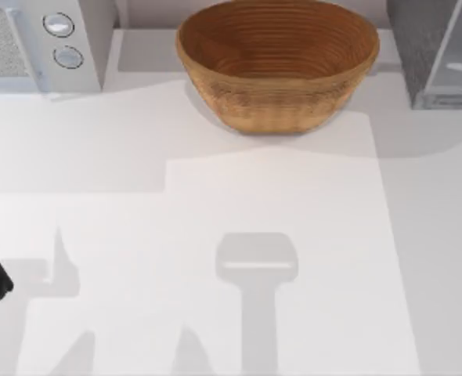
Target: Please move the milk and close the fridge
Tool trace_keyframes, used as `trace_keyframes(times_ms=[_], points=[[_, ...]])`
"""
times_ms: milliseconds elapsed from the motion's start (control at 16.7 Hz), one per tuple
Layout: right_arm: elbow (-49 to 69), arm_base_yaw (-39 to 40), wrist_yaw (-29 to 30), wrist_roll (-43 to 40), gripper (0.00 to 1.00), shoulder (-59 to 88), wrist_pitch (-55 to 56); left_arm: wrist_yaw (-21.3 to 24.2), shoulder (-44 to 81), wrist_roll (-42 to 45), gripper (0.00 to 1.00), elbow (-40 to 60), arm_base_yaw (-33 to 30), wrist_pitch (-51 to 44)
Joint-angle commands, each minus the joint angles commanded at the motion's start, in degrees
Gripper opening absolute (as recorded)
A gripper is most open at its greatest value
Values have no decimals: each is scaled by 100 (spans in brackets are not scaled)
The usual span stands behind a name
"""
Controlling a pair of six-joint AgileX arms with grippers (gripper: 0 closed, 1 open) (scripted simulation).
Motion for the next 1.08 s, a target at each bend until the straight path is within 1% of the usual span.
trace_keyframes(times_ms=[180, 300, 420, 600, 780, 1080], points=[[275, -533, -331, -541, 100, 541, -143, 0, 0, 0, 100, 0, 0, 0], [582, -1186, -691, -1208, 100, 1208, -296, 0, 0, 0, 100, 0, 0, 0], [952, -2041, -1129, -2115, 100, 2113, -456, 0, 0, 0, 100, 0, 0, 0], [1557, -3588, -1882, -3828, 100, 3826, -640, 0, 0, 0, 100, 0, 0, 0], [2167, -5258, -2697, -5759, 100, 5775, -720, 0, 0, 0, 100, 0, 0, 0], [3067, -7919, -4027, -8830, 100, 8886, -606, 0, 0, 0, 100, 0, 0, 0]])
